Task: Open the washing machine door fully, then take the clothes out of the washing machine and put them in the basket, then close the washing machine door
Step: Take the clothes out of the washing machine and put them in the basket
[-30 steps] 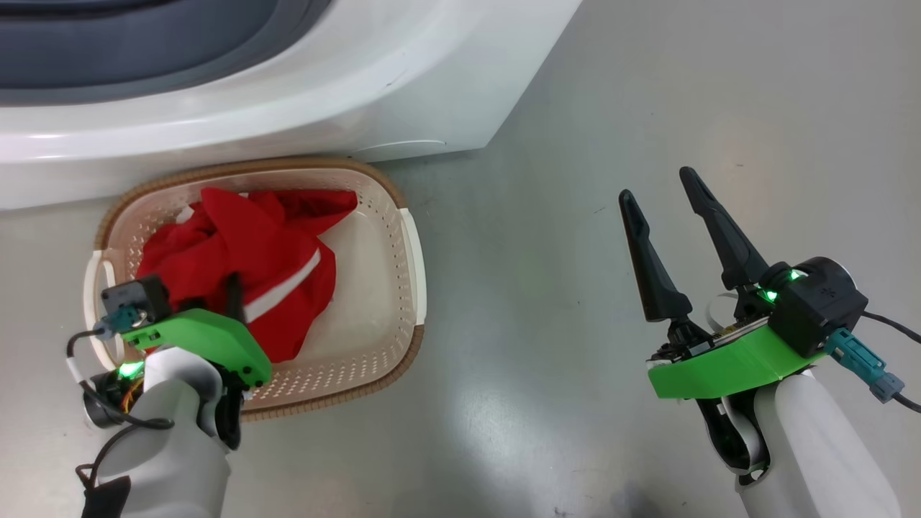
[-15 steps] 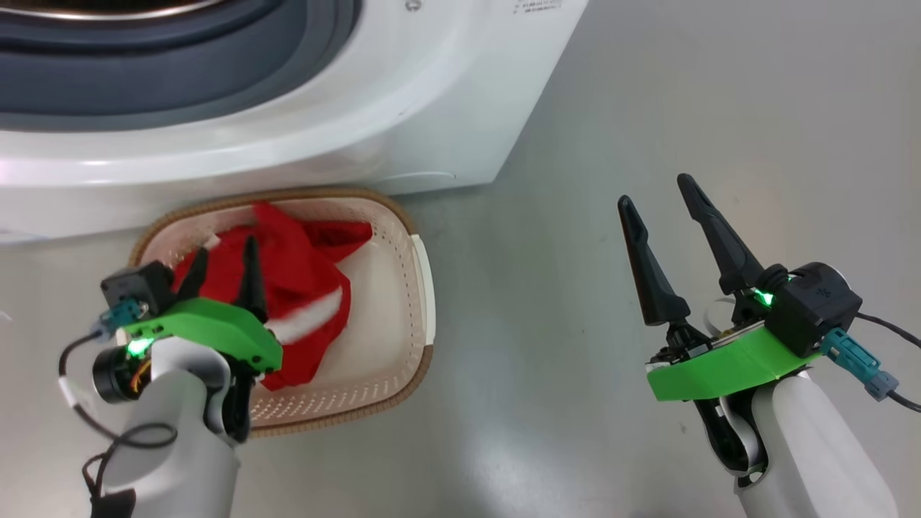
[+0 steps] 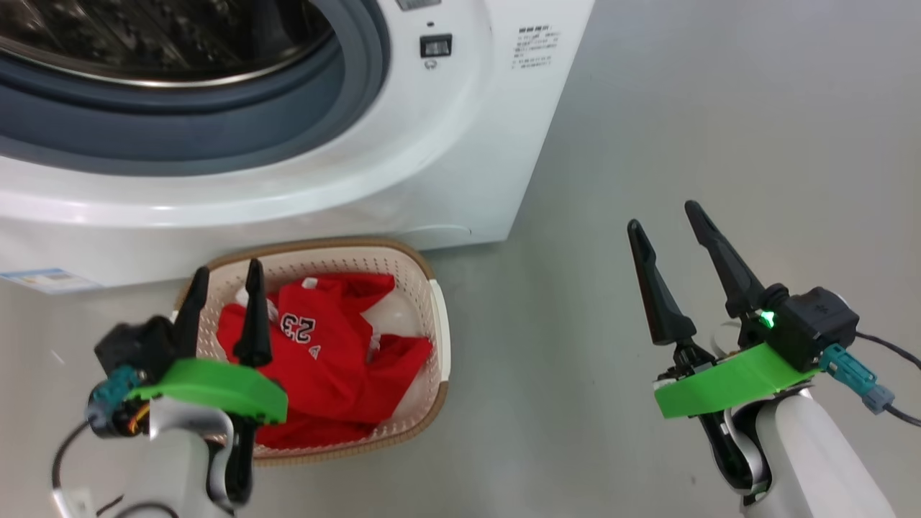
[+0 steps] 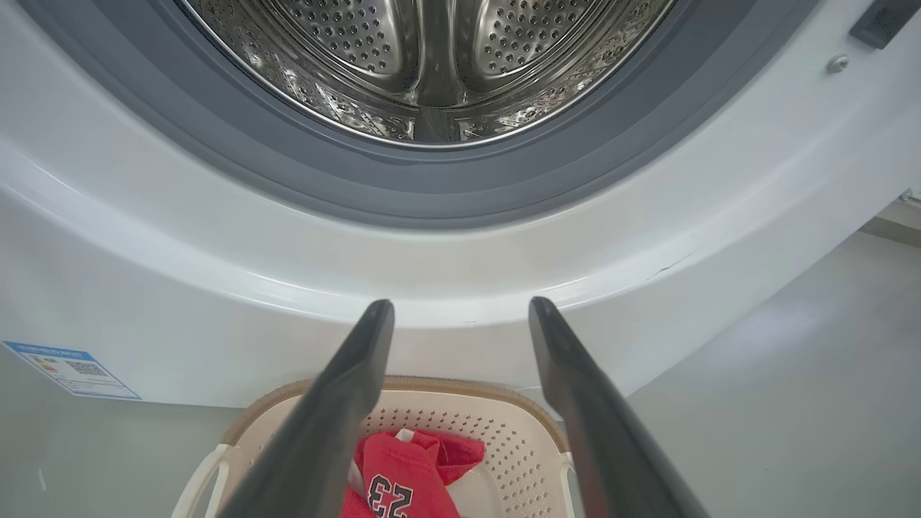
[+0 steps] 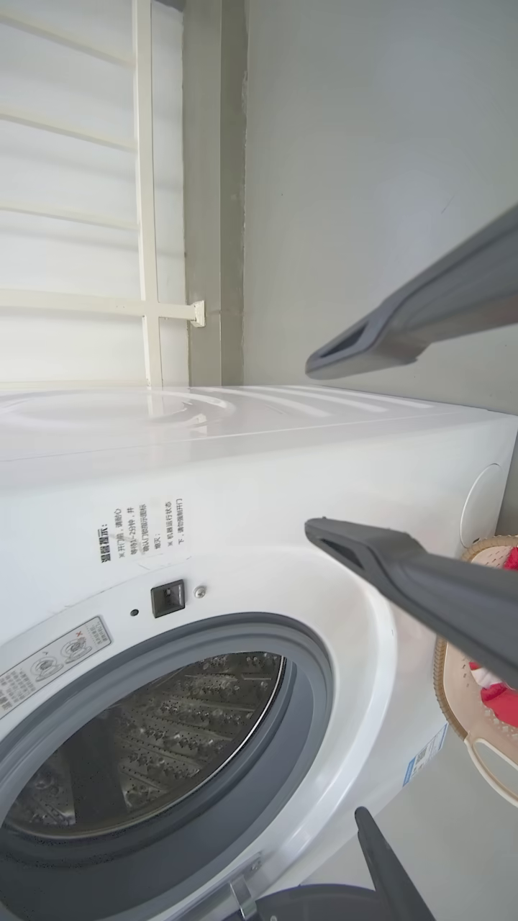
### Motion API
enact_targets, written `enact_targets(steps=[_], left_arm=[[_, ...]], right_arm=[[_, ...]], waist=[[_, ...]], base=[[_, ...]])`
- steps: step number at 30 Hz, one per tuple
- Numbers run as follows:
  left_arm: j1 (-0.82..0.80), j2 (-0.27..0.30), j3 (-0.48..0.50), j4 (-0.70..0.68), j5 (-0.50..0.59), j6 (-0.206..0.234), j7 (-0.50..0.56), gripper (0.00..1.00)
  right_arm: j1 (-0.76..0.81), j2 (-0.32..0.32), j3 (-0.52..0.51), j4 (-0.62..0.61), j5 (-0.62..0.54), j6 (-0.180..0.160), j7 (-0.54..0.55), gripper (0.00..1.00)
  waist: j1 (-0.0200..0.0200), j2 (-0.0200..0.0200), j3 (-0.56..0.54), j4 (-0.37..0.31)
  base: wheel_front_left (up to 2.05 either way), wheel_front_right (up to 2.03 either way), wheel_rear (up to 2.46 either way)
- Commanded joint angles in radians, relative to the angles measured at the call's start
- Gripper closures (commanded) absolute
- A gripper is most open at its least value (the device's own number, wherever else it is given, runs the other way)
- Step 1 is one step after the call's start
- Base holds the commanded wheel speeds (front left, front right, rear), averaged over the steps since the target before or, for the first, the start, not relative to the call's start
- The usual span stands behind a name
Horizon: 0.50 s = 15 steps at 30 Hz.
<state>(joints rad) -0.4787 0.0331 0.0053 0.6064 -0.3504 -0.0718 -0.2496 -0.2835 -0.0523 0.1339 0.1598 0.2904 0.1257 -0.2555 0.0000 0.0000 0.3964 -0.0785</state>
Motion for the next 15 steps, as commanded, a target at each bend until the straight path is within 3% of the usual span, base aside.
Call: enact_targets(steps=[1,15], left_arm=[[0.042,0.019,0.032,-0.055,0.022,0.003,-0.012,0.0],[0.268,0.017,0.04,-0.432,0.107,0.04,-0.012,0.0]], right_arm=[[0.019,0.002,0.013,-0.019,-0.001,0.005,-0.006,0.0],[0.055,0.002,-0.042,-0.007,-0.032,0.005,-0.006,0.0]], waist=[[0.0,0.0,-0.045,0.013],[0.0,0.0,-0.18,0.014]], base=[[0.0,0.0,0.0],[0.0,0.0,0.0]])
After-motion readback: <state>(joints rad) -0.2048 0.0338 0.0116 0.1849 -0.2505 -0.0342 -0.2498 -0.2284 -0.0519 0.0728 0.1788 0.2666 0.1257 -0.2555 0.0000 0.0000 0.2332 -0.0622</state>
